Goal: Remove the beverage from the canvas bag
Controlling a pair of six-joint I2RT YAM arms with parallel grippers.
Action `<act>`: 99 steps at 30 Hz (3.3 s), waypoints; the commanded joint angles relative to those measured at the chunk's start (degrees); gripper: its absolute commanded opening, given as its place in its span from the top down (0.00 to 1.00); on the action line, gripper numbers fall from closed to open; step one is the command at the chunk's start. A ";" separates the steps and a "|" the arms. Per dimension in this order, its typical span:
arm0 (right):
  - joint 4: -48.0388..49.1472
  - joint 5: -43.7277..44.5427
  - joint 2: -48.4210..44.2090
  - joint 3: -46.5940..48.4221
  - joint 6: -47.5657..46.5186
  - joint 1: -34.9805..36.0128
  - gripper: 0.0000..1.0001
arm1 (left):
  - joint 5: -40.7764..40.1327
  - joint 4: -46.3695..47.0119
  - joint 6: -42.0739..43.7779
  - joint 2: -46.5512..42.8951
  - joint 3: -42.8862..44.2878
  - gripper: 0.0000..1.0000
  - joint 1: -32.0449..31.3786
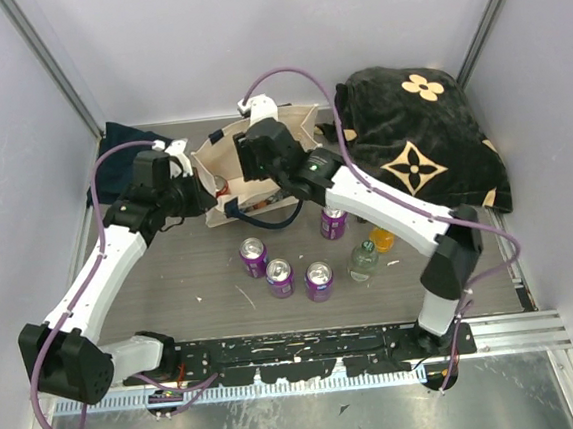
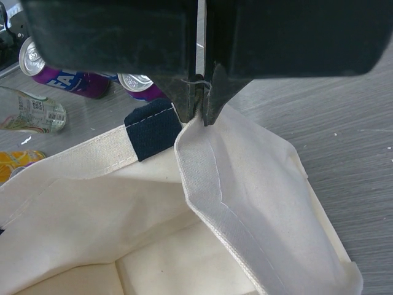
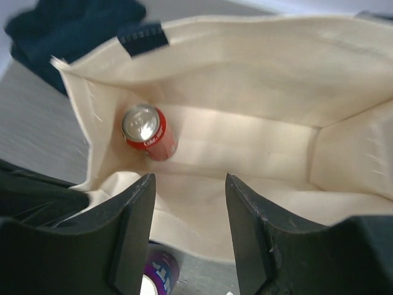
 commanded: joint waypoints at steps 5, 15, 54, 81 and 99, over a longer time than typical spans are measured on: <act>-3.76 -18.47 11.09 9.68 0.96 -5.54 0.38 | -1.29 -4.40 1.25 -0.82 -1.20 1.00 0.07; -5.34 -26.88 23.20 20.34 -1.50 -5.87 0.03 | -1.46 -4.34 0.29 -0.99 -3.35 1.00 0.09; -5.25 -19.13 42.54 30.00 -11.71 -1.73 0.01 | -0.31 -2.32 -0.45 1.87 -2.14 1.00 0.09; -1.53 -8.65 31.04 28.46 -13.80 -2.37 0.99 | -0.13 0.93 -0.87 5.51 -2.61 1.00 0.39; 7.65 -2.63 -1.47 8.58 -13.20 -1.83 0.99 | 2.25 7.40 -2.65 12.31 0.44 0.99 3.31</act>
